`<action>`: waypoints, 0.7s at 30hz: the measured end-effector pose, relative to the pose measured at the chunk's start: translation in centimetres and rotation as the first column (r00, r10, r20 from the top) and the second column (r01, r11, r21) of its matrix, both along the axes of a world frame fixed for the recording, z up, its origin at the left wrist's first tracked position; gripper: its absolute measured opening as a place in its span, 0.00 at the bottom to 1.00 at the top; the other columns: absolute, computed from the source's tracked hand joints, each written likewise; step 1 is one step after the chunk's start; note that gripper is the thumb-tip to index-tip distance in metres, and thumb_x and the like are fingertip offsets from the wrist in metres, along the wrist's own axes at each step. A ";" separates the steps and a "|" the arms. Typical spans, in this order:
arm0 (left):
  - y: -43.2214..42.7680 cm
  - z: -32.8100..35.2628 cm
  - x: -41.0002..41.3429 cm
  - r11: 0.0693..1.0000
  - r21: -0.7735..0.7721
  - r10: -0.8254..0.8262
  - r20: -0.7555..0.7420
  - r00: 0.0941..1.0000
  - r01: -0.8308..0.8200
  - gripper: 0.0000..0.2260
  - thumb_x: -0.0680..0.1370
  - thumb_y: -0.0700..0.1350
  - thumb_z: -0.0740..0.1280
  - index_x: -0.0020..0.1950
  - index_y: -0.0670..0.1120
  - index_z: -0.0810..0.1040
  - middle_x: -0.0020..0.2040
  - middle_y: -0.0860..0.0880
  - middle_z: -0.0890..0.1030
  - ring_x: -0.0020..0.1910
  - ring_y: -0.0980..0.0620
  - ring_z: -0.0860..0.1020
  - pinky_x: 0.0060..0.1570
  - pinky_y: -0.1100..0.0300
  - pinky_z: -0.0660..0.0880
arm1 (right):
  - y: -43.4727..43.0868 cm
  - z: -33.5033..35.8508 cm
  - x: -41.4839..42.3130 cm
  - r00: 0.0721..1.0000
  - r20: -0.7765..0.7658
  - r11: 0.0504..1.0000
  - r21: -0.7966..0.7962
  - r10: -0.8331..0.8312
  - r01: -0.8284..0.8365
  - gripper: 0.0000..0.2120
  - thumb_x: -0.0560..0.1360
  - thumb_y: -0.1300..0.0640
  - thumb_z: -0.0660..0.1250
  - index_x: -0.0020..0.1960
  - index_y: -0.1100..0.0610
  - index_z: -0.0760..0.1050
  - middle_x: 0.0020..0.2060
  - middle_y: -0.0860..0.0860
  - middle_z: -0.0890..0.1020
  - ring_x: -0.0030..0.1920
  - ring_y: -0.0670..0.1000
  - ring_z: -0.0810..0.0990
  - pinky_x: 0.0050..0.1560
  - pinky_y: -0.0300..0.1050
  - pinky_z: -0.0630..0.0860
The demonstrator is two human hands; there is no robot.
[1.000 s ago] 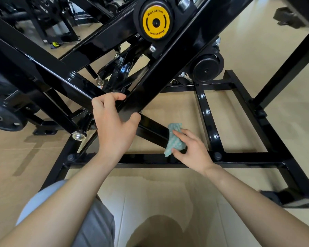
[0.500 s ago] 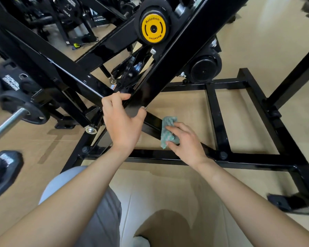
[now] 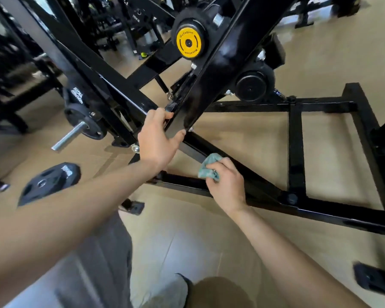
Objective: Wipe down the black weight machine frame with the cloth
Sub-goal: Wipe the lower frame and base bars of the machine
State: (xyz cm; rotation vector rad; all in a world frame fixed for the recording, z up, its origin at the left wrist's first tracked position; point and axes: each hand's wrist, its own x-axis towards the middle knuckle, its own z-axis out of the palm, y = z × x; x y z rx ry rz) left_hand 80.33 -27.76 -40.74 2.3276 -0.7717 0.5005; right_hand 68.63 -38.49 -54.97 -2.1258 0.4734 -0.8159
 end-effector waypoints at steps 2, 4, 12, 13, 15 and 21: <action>0.7 0.5 0.2 0.996 0.072 -0.044 0.002 0.999 0.044 0.18 0.73 0.51 0.77 0.58 0.49 0.75 0.55 0.56 0.73 0.51 0.56 0.75 0.55 0.51 0.76 | 0.6 0.8 0.3 0.994 0.056 0.994 0.045 0.098 -0.101 0.13 0.70 0.66 0.72 0.53 0.57 0.84 0.52 0.49 0.80 0.53 0.50 0.81 0.53 0.43 0.77; 1.5 0.5 0.5 0.990 0.102 -0.099 -0.008 0.995 0.100 0.20 0.73 0.50 0.77 0.61 0.49 0.76 0.56 0.55 0.73 0.53 0.55 0.76 0.57 0.51 0.77 | 1.0 1.6 0.6 0.980 0.118 0.979 0.106 0.161 -0.174 0.13 0.70 0.67 0.72 0.52 0.57 0.84 0.51 0.49 0.81 0.52 0.49 0.81 0.54 0.44 0.78; 5.8 -1.8 2.8 0.880 0.118 -0.433 -0.197 0.879 0.460 0.32 0.79 0.49 0.71 0.81 0.55 0.63 0.83 0.56 0.55 0.79 0.58 0.59 0.70 0.54 0.73 | 3.6 4.2 3.0 0.939 0.120 0.849 0.402 0.323 -0.343 0.14 0.71 0.69 0.72 0.53 0.57 0.78 0.46 0.50 0.84 0.49 0.51 0.84 0.51 0.45 0.79; 6.7 -2.3 3.1 0.854 0.120 -0.477 -0.208 0.854 0.506 0.29 0.80 0.49 0.70 0.80 0.54 0.65 0.83 0.56 0.55 0.79 0.58 0.60 0.70 0.54 0.73 | 4.1 4.5 3.3 0.936 0.111 0.831 0.435 0.333 -0.347 0.15 0.72 0.70 0.72 0.55 0.58 0.75 0.47 0.52 0.84 0.49 0.51 0.84 0.51 0.45 0.79; 9.1 -3.4 4.0 0.808 0.105 -0.545 -0.242 0.803 0.580 0.23 0.80 0.47 0.69 0.75 0.50 0.72 0.78 0.51 0.67 0.74 0.56 0.69 0.67 0.52 0.75 | 5.5 4.9 4.0 0.934 0.097 0.781 0.523 0.344 -0.342 0.17 0.72 0.72 0.72 0.56 0.61 0.72 0.46 0.53 0.84 0.47 0.48 0.84 0.47 0.41 0.79; 15.2 -3.3 9.9 0.758 -0.038 -0.557 -0.556 0.617 0.651 0.10 0.76 0.38 0.75 0.56 0.43 0.82 0.49 0.47 0.83 0.46 0.55 0.80 0.46 0.64 0.75 | 10.8 6.1 8.6 0.956 0.079 0.768 0.579 0.282 -0.274 0.14 0.71 0.75 0.72 0.50 0.61 0.77 0.45 0.51 0.86 0.48 0.48 0.85 0.50 0.45 0.81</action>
